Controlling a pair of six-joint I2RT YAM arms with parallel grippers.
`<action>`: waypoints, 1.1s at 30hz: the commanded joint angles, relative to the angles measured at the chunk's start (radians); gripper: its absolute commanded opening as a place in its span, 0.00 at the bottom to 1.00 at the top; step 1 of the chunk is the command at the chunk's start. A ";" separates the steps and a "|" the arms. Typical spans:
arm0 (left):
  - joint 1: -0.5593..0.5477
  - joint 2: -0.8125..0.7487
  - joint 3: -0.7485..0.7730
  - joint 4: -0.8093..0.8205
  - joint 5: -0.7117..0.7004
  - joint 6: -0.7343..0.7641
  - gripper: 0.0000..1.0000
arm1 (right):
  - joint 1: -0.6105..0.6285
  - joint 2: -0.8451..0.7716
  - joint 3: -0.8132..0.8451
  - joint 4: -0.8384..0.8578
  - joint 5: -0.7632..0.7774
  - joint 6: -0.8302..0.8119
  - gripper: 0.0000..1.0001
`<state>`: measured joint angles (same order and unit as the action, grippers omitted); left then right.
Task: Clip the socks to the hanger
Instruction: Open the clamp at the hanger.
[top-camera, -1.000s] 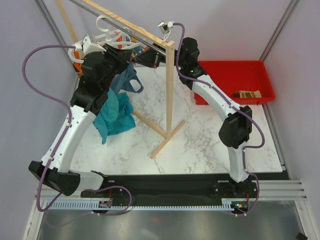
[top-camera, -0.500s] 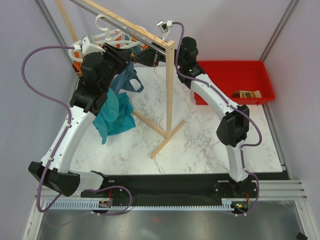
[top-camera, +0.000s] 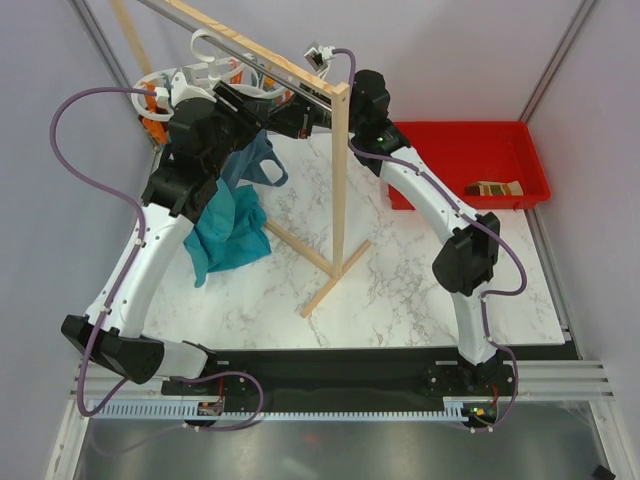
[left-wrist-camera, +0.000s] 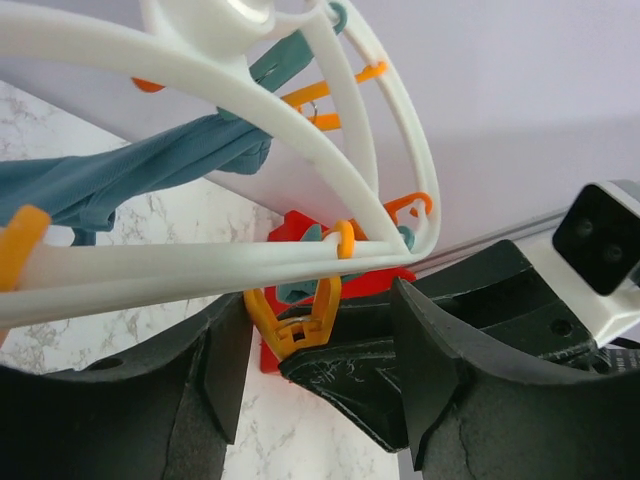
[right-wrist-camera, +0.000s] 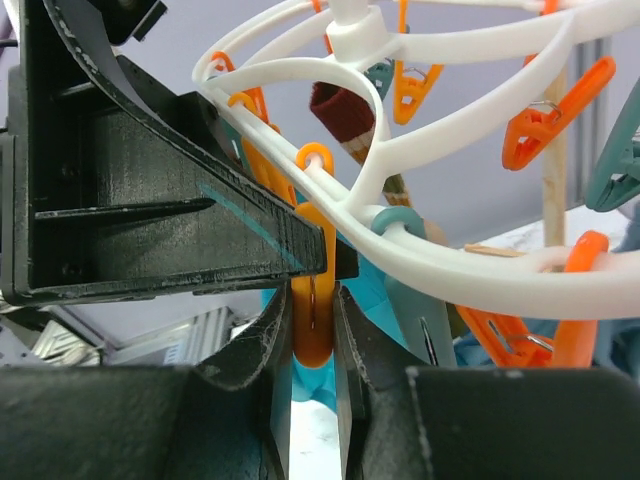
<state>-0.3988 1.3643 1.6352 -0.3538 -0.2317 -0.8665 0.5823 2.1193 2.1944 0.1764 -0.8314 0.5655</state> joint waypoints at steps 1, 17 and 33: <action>0.005 0.012 0.058 -0.017 -0.018 -0.028 0.62 | 0.011 -0.054 0.019 -0.141 0.034 -0.180 0.00; 0.014 0.025 0.084 -0.024 -0.034 -0.034 0.44 | 0.031 -0.104 -0.022 -0.206 0.069 -0.317 0.00; 0.018 0.007 0.052 0.012 -0.009 -0.011 0.02 | 0.016 -0.139 -0.080 -0.201 0.091 -0.253 0.75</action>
<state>-0.3885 1.3903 1.6764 -0.3908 -0.2287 -0.8764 0.6003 2.0430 2.1426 -0.0235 -0.7288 0.2981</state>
